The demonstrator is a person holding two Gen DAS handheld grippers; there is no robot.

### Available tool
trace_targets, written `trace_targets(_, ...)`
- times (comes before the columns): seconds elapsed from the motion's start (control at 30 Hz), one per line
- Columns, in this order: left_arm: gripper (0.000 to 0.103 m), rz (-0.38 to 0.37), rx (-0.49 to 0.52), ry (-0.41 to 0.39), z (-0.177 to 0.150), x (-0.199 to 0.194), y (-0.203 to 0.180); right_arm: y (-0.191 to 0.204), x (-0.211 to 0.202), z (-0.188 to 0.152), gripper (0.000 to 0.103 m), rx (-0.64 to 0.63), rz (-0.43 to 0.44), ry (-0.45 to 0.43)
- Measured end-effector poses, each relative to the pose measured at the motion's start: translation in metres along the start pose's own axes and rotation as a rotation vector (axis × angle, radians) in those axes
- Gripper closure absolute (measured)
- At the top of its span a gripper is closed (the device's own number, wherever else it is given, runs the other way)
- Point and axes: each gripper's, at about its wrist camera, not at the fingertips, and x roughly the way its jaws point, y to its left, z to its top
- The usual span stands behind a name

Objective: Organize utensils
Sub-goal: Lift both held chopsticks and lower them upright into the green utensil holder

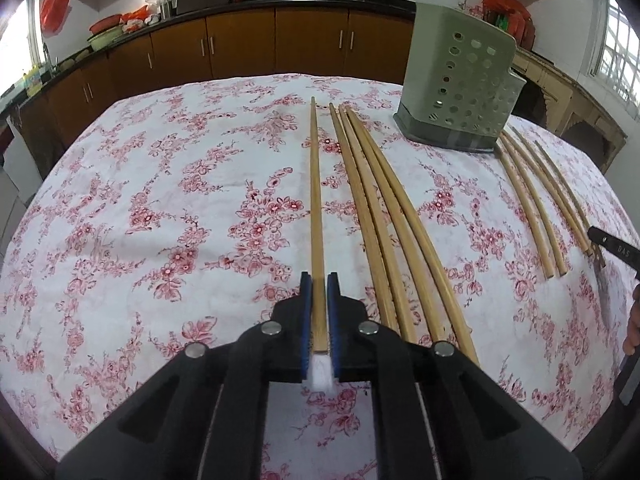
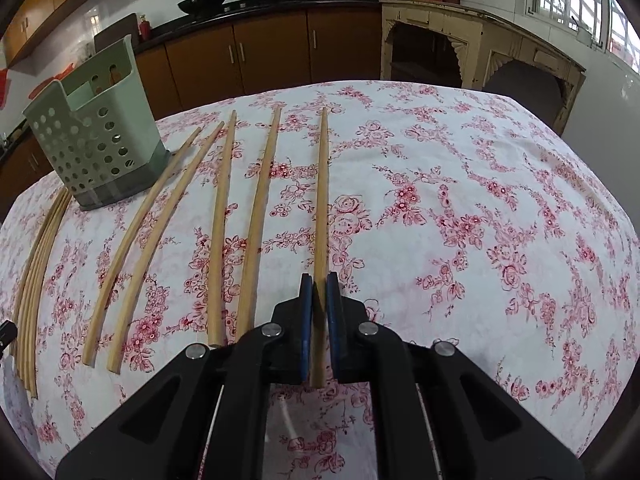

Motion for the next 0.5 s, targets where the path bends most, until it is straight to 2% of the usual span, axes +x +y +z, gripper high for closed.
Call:
trace_targets(0.1, 0.095, -0.015, -0.001, 0.019, 0.004, -0.001, 0.003, -0.005, -0.005, 0.003, 0.095, 0.026, 0.022, -0.001)
trace_targets(0.2, 0.095, -0.011, 0.016, -0.007, 0.009, -0.011, 0.005, -0.006, -0.021, 0.007, 0.095, 0.010, 0.014, -0.059)
trace_targets(0.5, 0.095, -0.005, 0.014, -0.192, 0.038, -0.069, 0.017, -0.010, -0.075, 0.026, 0.095, -0.013, 0.027, -0.239)
